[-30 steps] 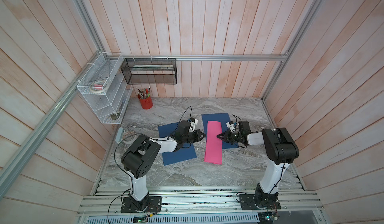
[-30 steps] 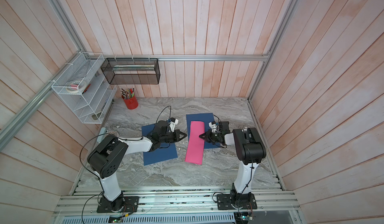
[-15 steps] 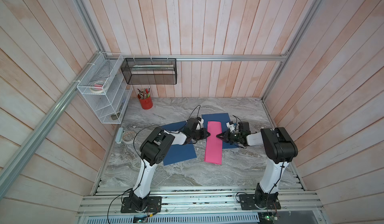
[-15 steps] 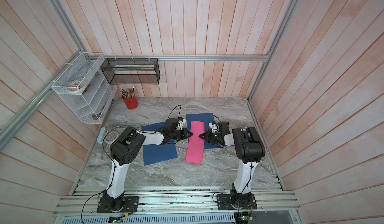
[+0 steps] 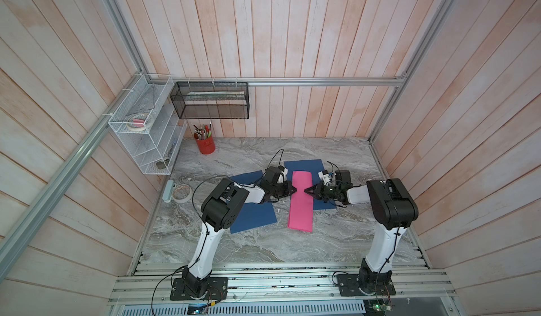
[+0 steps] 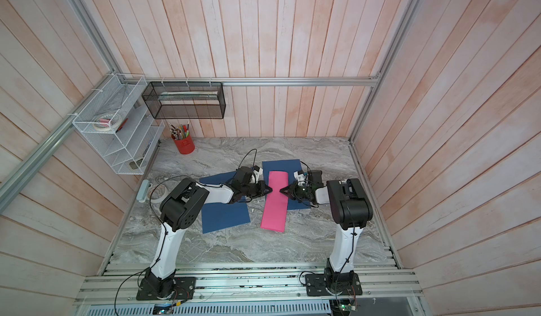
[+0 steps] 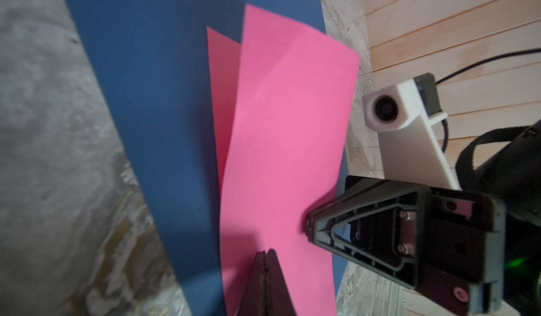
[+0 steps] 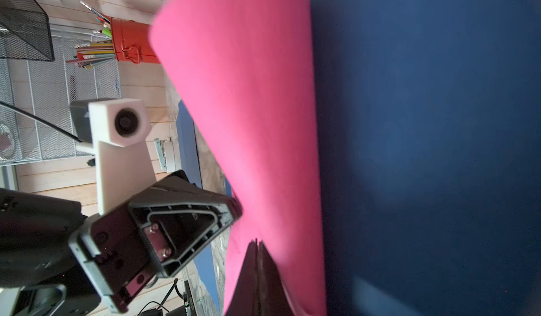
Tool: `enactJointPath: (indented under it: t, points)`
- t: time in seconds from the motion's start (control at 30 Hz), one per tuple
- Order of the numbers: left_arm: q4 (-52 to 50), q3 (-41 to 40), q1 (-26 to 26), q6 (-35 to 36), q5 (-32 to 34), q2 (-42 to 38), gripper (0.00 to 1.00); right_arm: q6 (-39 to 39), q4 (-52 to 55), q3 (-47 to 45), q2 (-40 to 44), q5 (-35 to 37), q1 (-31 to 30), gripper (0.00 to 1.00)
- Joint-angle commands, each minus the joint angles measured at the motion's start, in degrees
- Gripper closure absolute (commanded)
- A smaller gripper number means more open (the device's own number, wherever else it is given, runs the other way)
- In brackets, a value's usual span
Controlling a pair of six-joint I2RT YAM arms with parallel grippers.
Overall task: Fold the rectangular paper in half along the long edge
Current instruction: Fold the paper at the center of the board.
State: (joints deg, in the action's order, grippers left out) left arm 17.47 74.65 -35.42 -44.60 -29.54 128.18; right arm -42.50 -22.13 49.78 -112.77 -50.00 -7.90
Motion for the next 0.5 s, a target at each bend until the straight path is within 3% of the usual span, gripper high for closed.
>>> enactJointPath:
  t: [0.0,0.3,0.47]
  points:
    - [-2.9,-0.9,-0.2,0.4,1.3,2.8,1.0,2.6,4.4,4.3,-1.0,1.1,0.3,1.0]
    - [-5.3,-0.2,-0.2,0.9,2.3,3.3,1.0,6.8,11.1,8.8,-5.2,5.1,2.0,1.0]
    - [-6.5,-0.1,-0.2,0.8,2.6,3.5,1.0,8.5,13.9,6.3,-5.0,7.6,4.4,1.0]
